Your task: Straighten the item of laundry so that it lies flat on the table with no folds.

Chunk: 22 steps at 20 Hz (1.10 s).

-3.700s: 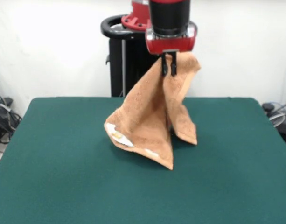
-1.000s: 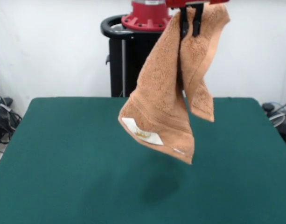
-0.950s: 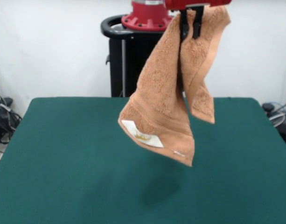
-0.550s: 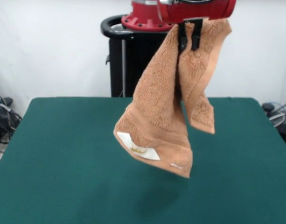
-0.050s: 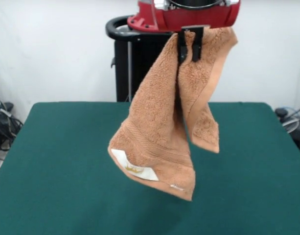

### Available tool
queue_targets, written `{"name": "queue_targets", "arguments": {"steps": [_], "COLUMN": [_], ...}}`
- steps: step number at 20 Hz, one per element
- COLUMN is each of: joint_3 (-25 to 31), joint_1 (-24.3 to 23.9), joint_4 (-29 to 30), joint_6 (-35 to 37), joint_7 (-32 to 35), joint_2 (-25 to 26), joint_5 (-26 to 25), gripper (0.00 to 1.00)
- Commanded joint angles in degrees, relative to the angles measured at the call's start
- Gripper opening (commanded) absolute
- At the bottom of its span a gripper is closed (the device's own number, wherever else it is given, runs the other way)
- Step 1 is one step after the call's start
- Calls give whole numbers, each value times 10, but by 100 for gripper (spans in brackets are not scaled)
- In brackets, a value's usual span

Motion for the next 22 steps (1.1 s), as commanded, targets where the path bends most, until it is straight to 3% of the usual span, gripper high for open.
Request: {"name": "queue_targets", "arguments": {"steps": [1, 9, 10, 22], "joint_3": [-21, -42, -43, -45], "joint_1": [26, 34, 35, 28], "joint_4": [-39, -2, 2, 43], "joint_6": [79, 47, 44, 5], "joint_7": [130, 127, 125, 130], "joint_2": [7, -19, -22, -41], "joint_5": [-25, -12, -10, 6], "gripper": [0, 0, 100, 100]}}
